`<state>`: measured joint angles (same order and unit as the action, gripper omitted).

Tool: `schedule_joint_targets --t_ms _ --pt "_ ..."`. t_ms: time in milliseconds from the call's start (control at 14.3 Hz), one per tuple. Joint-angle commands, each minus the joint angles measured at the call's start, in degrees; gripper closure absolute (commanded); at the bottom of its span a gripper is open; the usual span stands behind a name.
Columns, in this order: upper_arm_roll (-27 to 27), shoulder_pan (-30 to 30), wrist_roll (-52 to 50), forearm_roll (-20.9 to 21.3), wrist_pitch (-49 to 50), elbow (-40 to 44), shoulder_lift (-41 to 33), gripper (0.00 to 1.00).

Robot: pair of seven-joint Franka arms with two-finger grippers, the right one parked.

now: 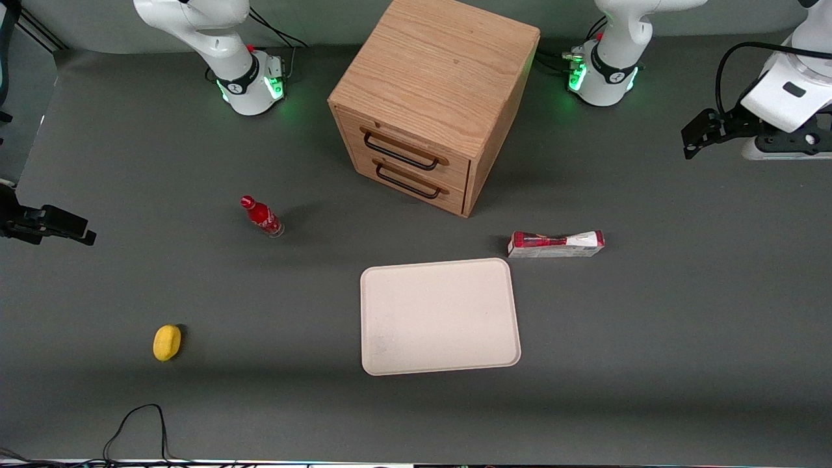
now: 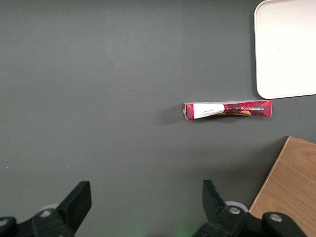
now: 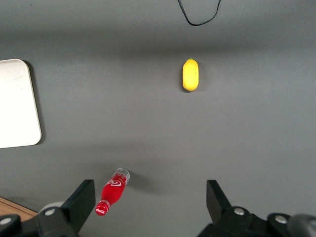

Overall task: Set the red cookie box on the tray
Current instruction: 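Move the left gripper down over the red-and-white cookie box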

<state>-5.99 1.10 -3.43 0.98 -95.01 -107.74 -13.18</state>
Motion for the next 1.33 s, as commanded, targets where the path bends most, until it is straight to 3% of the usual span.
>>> schedule_joint_targets --t_ms 0,280,420,630,1260 --pt "0.1 0.5 1.5 -1.1 1.4 0.2 -0.6 0.00" --pt "0.0 0.2 1.6 -0.5 2.1 -0.4 0.4 0.00" --pt "-0.1 0.0 -0.4 -0.9 1.5 -1.4 1.0 0.07" --pt "-0.4 -1.4 -18.5 -4.7 -0.6 -1.5 4.5 0.07" --pt "-1.4 -11.4 -71.2 -4.0 -17.1 -1.2 21.6 0.04"
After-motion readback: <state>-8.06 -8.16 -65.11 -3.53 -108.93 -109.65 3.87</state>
